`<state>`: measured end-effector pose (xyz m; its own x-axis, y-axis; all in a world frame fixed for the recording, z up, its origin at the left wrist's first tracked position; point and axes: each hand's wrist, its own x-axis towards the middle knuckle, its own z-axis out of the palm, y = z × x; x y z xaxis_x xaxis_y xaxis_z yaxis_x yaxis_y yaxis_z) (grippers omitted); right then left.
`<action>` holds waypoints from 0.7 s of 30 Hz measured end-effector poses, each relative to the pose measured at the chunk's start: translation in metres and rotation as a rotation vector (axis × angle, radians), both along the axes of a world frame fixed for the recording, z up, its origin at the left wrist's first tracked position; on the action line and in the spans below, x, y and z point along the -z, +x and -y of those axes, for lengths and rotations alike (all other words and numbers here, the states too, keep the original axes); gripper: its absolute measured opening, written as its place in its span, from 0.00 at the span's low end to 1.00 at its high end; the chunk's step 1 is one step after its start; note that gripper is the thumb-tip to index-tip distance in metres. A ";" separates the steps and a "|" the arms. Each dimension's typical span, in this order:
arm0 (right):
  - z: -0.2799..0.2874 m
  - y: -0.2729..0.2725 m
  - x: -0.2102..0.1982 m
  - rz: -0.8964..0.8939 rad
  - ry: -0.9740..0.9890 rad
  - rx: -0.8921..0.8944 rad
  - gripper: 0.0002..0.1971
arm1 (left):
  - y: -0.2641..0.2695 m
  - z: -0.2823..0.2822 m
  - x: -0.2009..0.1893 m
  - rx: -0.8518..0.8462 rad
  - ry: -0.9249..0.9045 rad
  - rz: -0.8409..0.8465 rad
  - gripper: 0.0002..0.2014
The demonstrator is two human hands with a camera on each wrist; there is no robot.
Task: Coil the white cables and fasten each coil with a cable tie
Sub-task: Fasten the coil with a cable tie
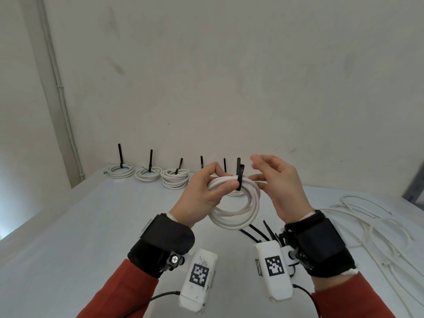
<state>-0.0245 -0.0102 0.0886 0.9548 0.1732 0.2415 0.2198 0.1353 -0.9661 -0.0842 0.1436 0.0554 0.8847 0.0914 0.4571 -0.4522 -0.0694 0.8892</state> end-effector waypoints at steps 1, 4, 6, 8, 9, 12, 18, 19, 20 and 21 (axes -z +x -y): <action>0.001 0.002 0.001 -0.059 0.020 0.010 0.13 | -0.001 -0.001 -0.001 0.013 -0.005 -0.001 0.11; 0.001 0.005 0.004 -0.195 0.063 -0.129 0.24 | -0.001 -0.005 -0.003 0.050 -0.013 -0.004 0.11; 0.000 0.006 0.007 -0.189 0.082 -0.178 0.25 | -0.001 -0.005 -0.002 0.068 -0.025 -0.015 0.12; -0.002 0.006 0.008 -0.134 0.127 -0.162 0.20 | 0.000 -0.005 0.000 0.079 -0.031 -0.028 0.11; -0.002 0.006 0.008 -0.092 0.143 -0.145 0.16 | 0.000 -0.004 0.001 0.080 -0.033 -0.030 0.11; -0.003 0.005 0.009 0.062 0.086 -0.078 0.08 | 0.001 -0.004 0.003 0.067 -0.040 -0.023 0.09; -0.002 0.007 0.010 0.243 -0.109 -0.019 0.05 | 0.002 -0.008 0.002 0.058 -0.090 -0.002 0.08; -0.001 0.006 0.009 0.249 -0.103 -0.026 0.05 | 0.002 -0.008 0.002 0.054 -0.087 -0.002 0.09; -0.001 0.005 0.008 0.258 -0.090 -0.035 0.05 | 0.002 -0.008 0.002 0.052 -0.082 -0.003 0.11; 0.000 0.004 0.008 0.273 -0.078 -0.044 0.06 | 0.002 -0.008 0.002 0.051 -0.079 -0.003 0.12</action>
<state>-0.0206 -0.0097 0.0811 0.8475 0.2411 0.4728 0.4688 0.0776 -0.8799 -0.0821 0.1514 0.0539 0.8904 0.0821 0.4478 -0.4510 0.0240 0.8922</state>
